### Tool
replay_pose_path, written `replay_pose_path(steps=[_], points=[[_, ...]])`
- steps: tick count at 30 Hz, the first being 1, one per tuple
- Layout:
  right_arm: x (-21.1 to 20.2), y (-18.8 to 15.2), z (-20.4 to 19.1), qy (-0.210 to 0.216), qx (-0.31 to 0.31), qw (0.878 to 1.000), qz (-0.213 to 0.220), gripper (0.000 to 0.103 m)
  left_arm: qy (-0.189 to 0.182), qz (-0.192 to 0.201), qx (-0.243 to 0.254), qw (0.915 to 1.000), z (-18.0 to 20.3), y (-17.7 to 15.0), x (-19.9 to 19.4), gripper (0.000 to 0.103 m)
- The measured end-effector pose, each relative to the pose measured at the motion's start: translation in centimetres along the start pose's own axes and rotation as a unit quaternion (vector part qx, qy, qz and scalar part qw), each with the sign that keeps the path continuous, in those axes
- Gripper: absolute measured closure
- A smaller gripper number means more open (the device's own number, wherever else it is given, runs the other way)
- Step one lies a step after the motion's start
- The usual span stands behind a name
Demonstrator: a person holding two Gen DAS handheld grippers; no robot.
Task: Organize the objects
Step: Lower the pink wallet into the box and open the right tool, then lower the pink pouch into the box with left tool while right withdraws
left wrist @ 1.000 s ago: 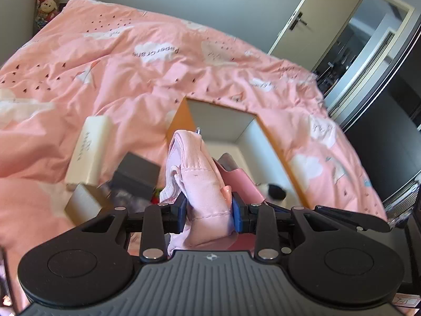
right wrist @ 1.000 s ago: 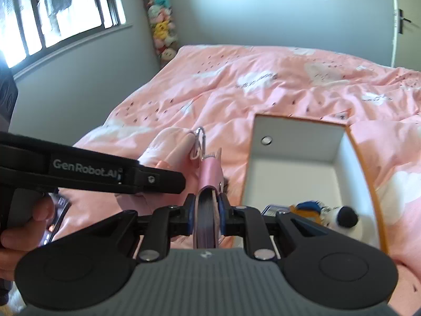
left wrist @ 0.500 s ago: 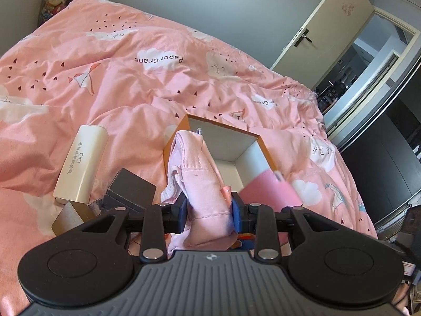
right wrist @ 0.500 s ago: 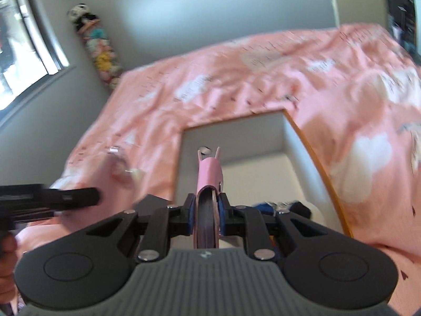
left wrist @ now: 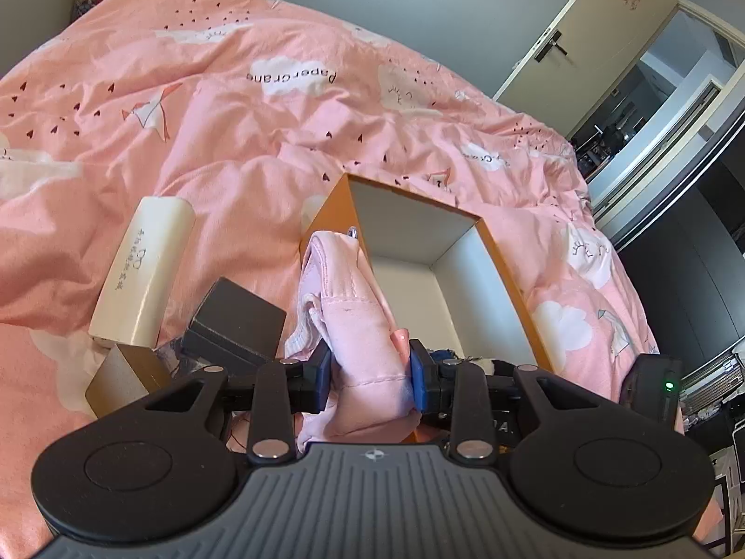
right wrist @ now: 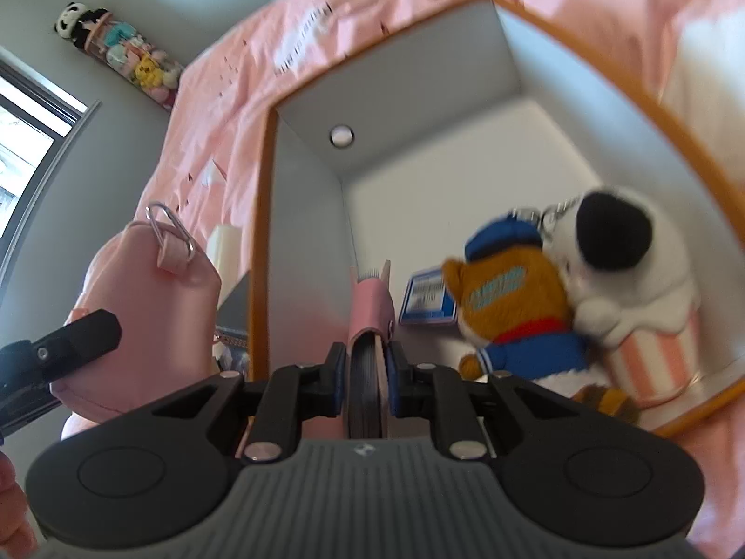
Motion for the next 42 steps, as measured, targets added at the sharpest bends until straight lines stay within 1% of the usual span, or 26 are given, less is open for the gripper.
replay_pose_path(steps=[4, 7, 10, 12, 14, 15, 16, 18, 19, 25, 27, 29, 30, 31, 32, 33, 34, 36, 37, 38, 40, 42], points=[[0.4, 0.3, 0.1, 0.0, 0.0, 1.0, -0.021, 0.084, -0.003, -0.007, -0.001, 1.0, 0.0, -0.1, 0.4, 0.066], [0.9, 0.1, 0.1, -0.007, -0.011, 0.998, -0.068, 0.084, -0.006, -0.01, -0.001, 0.9999, 0.0, 0.1, 0.6, 0.066], [1.7, -0.4, -0.3, -0.031, -0.052, 0.992, -0.11, 0.084, -0.006, -0.01, -0.001, 0.9999, 0.0, 0.2, 0.6, 0.066], [2.3, -0.5, -0.4, -0.046, -0.074, 0.987, -0.136, 0.084, -0.007, -0.009, 0.0, 0.9999, 0.0, 0.4, 0.7, 0.066], [2.6, -0.4, -0.5, -0.056, -0.097, 0.981, -0.156, 0.08, -0.01, -0.009, 0.002, 0.9999, 0.2, 0.5, 0.7, 0.066], [2.7, -0.3, -0.6, -0.068, -0.111, 0.978, -0.164, 0.079, -0.011, -0.01, 0.003, 0.9999, 0.3, 0.6, 0.7, 0.066], [2.7, -0.1, -0.7, -0.082, -0.127, 0.974, -0.17, 0.075, -0.012, -0.01, 0.004, 0.9999, 0.3, 0.7, 0.7, 0.066], [2.9, 0.1, -0.9, -0.112, -0.167, 0.963, -0.182, 0.072, -0.014, -0.01, 0.004, 0.9998, 0.4, 0.8, 0.7, 0.066], [2.9, 0.1, -1.0, -0.116, -0.184, 0.958, -0.187, 0.068, -0.015, -0.009, 0.005, 0.9998, 0.5, 0.9, 0.7, 0.066], [2.5, 0.3, -1.9, -0.118, -0.25, 0.937, -0.213, 0.068, -0.029, 0.005, 0.021, 0.9993, 1.8, 1.9, -0.5, 0.066], [1.9, 0.6, -2.7, -0.104, -0.284, 0.931, -0.205, 0.071, -0.04, 0.008, 0.028, 0.9988, 2.6, 2.3, -0.9, 0.066], [1.5, 0.9, -3.5, -0.091, -0.321, 0.925, -0.184, 0.08, -0.054, 0.007, 0.032, 0.998, 3.6, 2.7, -0.9, 0.066], [1.7, 0.8, -3.8, -0.091, -0.333, 0.921, -0.179, 0.083, -0.061, 0.005, 0.034, 0.9976, 4.0, 2.9, -0.8, 0.066], [2.1, 0.9, -3.7, -0.097, -0.339, 0.918, -0.179, 0.091, -0.065, 0.003, 0.035, 0.9972, 4.5, 3.0, -0.6, 0.066], [2.7, 1.0, -3.4, -0.105, -0.345, 0.915, -0.179, 0.095, -0.068, 0.002, 0.039, 0.9969, 4.9, 3.1, -0.4, 0.066], [3.1, 0.9, -3.2, -0.11, -0.352, 0.912, -0.179, 0.096, -0.068, 0.001, 0.043, 0.9967, 5.2, 3.1, -0.2, 0.066], [3.6, 0.7, -3.1, -0.113, -0.362, 0.907, -0.183, 0.098, -0.067, 0.0, 0.047, 0.9966, 5.5, 3.1, 0.1, 0.066], [4.6, -0.1, -3.0, -0.117, -0.386, 0.894, -0.193, 0.1, -0.068, -0.007, 0.057, 0.9961, 6.0, 3.1, 0.6, 0.066], [5.3, 0.4, -3.0, -0.12, -0.401, 0.887, -0.194, 0.101, -0.067, -0.012, 0.06, 0.9958, 6.2, 3.0, 1.0, 0.066], [5.7, 0.0, -2.9, -0.124, -0.415, 0.88, -0.196, 0.103, -0.066, -0.017, 0.064, 0.9957, 6.3, 3.0, 1.3, 0.066], [6.2, -0.2, -2.7, -0.13, -0.423, 0.874, -0.2, 0.103, -0.06, -0.027, 0.069, 0.9955, 6.5, 2.9, 2.0, 0.066], [6.2, -0.2, -2.5, -0.126, -0.421, 0.876, -0.2, 0.103, -0.049, -0.032, 0.075, 0.9955, 6.7, 2.9, 2.6, 0.066]])
Point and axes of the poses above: each gripper's, at about its wrist camera, not at the fingertips, and x roughly the way its jaws point, z to its right, y to its top, the point moved 6 cm from there along x, roughly the way its jaws point, and after that the axes turned 1 degree about x, right-handed, at the moved point
